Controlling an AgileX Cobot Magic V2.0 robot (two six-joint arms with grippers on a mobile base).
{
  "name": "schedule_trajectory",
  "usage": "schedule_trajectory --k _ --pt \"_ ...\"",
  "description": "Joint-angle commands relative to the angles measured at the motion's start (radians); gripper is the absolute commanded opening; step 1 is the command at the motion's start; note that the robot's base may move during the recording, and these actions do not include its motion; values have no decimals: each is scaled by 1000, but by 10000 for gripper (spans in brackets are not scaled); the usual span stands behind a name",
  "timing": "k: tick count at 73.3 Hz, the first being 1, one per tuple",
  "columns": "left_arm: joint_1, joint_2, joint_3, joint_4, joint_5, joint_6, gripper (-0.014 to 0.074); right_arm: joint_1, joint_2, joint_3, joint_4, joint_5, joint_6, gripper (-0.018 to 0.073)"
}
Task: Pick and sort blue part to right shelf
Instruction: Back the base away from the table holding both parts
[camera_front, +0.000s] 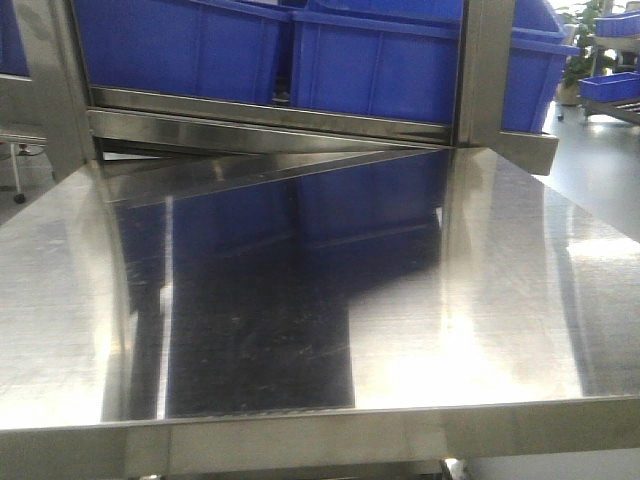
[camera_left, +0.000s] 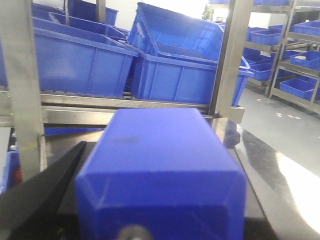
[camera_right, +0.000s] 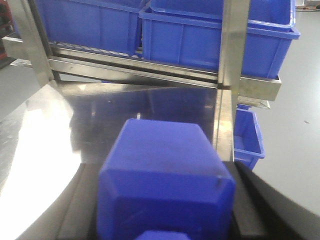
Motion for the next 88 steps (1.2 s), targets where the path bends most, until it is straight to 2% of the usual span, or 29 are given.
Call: schedule_trajectory --k 1,88 --pt "-3 7 -30 -2 -95 2 321 0 13 -23 -16 -99 -7 204" --pt "-3 7 -30 -2 -95 2 321 0 13 -23 -16 -99 -7 204"
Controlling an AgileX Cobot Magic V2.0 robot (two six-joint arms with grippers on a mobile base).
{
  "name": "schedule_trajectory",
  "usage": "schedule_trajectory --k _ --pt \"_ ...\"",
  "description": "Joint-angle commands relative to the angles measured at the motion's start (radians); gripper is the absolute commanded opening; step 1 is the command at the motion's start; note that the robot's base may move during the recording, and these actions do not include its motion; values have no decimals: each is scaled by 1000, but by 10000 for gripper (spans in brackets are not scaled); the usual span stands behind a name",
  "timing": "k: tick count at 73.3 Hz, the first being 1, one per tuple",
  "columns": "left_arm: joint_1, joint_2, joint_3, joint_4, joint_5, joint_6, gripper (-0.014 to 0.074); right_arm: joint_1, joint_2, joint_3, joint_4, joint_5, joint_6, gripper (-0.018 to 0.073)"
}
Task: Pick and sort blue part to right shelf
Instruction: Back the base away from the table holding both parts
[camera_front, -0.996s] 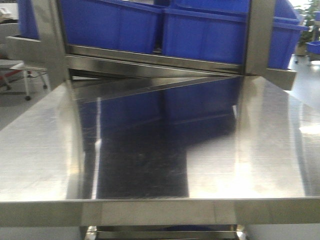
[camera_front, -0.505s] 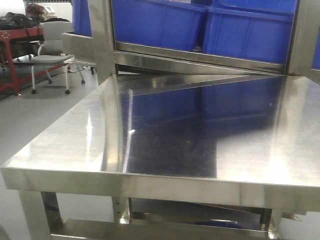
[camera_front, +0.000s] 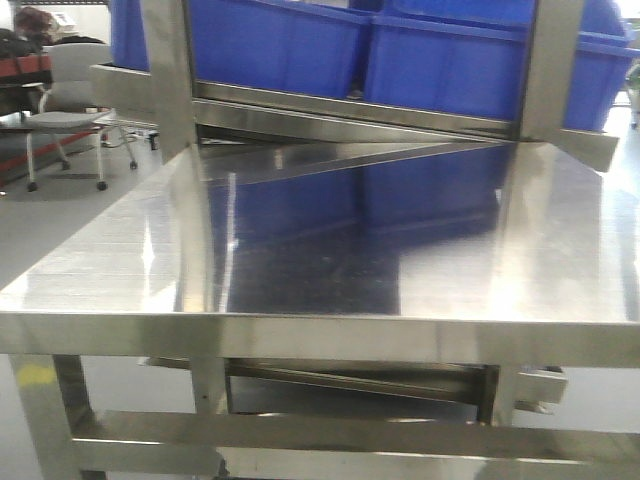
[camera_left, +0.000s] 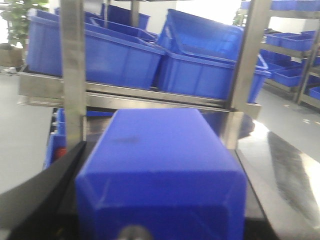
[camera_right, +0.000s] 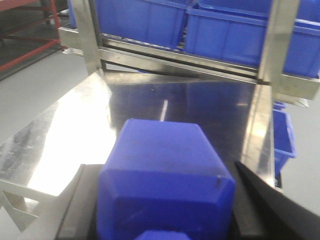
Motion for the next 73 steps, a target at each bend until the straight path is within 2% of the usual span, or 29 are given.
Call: schedule_trajectory --k 1,73 --pt "-3 7 -30 -2 -95 2 321 0 13 -23 -16 -99 -7 204" --pt "-3 7 -30 -2 -95 2 321 0 13 -23 -16 -99 -7 204"
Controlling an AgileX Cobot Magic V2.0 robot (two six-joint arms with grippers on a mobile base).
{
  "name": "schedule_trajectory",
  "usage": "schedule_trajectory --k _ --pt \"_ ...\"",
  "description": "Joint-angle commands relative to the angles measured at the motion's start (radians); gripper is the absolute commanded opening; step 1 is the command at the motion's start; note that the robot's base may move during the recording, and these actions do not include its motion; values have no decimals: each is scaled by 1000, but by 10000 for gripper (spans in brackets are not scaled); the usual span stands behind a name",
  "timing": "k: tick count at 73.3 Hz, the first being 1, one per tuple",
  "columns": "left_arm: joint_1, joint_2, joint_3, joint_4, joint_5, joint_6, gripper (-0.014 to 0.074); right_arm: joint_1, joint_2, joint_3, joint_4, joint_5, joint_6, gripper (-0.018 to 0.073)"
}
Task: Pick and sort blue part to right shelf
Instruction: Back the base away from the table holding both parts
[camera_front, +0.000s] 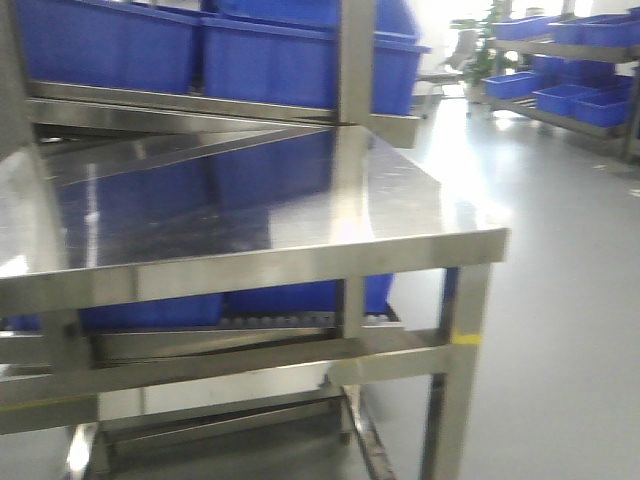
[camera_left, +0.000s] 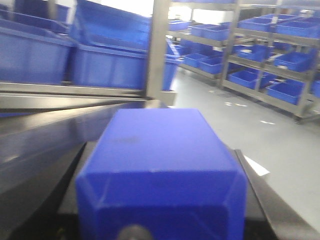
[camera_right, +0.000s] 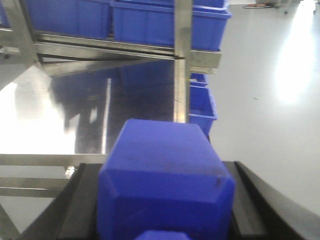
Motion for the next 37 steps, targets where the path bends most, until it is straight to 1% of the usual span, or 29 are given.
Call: schedule_trajectory --k 1,37 --pt "-3 7 -30 -2 -95 2 321 0 13 -23 -16 -99 -7 204" --pt "-3 7 -30 -2 -95 2 321 0 13 -23 -16 -99 -7 204"
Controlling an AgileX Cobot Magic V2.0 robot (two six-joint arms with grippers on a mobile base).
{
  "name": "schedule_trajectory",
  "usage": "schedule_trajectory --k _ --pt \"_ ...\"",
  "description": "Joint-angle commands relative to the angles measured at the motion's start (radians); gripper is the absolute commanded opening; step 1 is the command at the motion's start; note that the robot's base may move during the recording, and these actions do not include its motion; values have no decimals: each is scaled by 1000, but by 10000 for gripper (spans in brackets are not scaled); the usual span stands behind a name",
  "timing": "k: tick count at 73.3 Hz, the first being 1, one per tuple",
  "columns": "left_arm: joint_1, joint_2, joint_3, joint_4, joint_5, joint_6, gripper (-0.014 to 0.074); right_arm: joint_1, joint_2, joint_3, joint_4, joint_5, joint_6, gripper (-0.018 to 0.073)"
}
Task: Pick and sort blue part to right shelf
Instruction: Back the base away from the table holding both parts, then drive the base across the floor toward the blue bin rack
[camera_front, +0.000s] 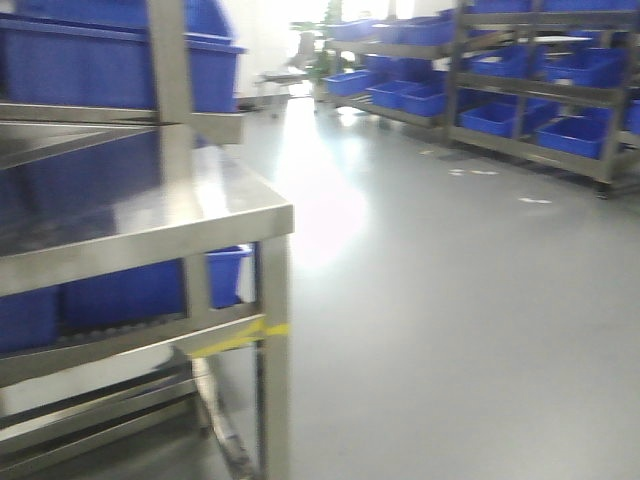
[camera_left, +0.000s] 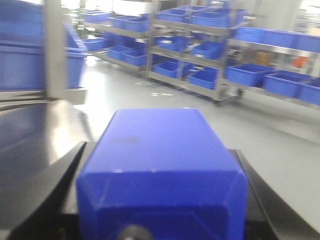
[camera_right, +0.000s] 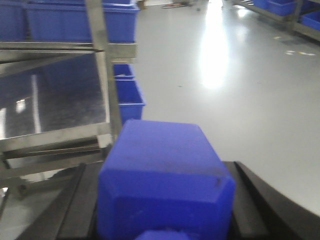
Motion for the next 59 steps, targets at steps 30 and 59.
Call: schedule_trajectory --k 30,59 --pt "-3 7 -30 -2 -95 2 321 0 13 -23 -16 -99 -7 204" --pt "-3 7 -30 -2 -95 2 321 0 13 -23 -16 -99 -7 204"
